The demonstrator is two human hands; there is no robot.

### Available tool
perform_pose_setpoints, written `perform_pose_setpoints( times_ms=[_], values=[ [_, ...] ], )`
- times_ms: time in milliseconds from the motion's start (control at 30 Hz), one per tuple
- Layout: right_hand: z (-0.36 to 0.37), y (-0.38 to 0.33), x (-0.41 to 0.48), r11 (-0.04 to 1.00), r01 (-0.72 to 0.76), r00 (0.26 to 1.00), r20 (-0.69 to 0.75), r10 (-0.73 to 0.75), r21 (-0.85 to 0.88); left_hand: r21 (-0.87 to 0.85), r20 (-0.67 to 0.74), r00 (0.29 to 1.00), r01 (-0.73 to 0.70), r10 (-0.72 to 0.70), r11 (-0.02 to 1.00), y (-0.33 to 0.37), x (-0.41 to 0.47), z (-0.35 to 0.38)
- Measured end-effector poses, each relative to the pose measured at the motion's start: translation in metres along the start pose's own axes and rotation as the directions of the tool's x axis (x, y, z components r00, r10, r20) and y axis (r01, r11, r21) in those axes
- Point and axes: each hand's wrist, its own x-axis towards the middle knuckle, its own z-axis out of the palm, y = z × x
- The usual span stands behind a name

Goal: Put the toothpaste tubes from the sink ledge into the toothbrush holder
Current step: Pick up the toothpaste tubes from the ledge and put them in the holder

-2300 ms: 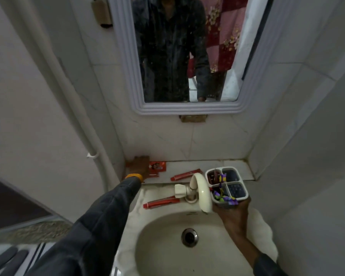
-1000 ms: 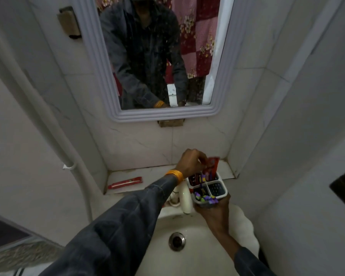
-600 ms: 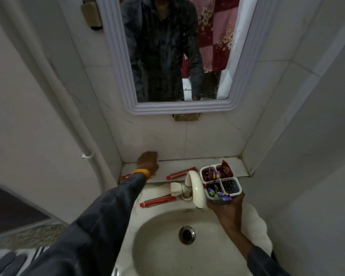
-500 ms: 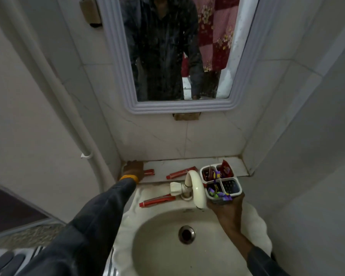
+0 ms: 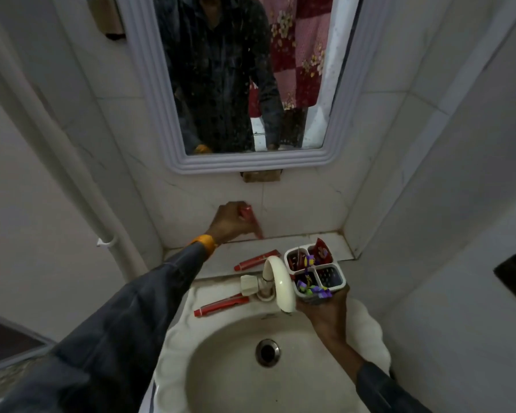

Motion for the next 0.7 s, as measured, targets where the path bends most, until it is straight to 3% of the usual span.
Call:
perform_pose_setpoints(
  times_ms=[67, 167, 400, 600, 700],
  values=[
    [0.001, 0.000, 0.002, 1.000, -0.009, 1.000, 0.017, 0.009, -0.009, -0.056, 0.070, 0.988, -0.136, 0.140, 0.989, 0.033, 0.001, 0.015],
    [0.004, -0.001, 0.002, 1.000, -0.011, 0.999, 0.031, 0.012, -0.002, 0.003, 0.136, 0.957, -0.260, 0.257, 0.966, 0.062, 0.009, 0.042],
    [0.017, -0.011, -0.009, 0.999, -0.022, 0.999, 0.024, 0.021, 0.033, 0.270, 0.214, 0.948, -0.288, 0.235, 0.919, 0.051, 0.019, 0.085],
    [0.016, -0.015, -0.005, 1.000, -0.016, 1.000, 0.027, 0.015, 0.018, 0.056, 0.246, 0.944, -0.243, 0.222, 0.969, 0.039, 0.017, 0.077],
    [0.010, -0.012, -0.001, 1.000, -0.008, 1.000, 0.010, 0.008, -0.002, 0.023, 0.192, 0.957, -0.228, 0.219, 0.973, 0.033, 0.016, 0.064]
  ],
)
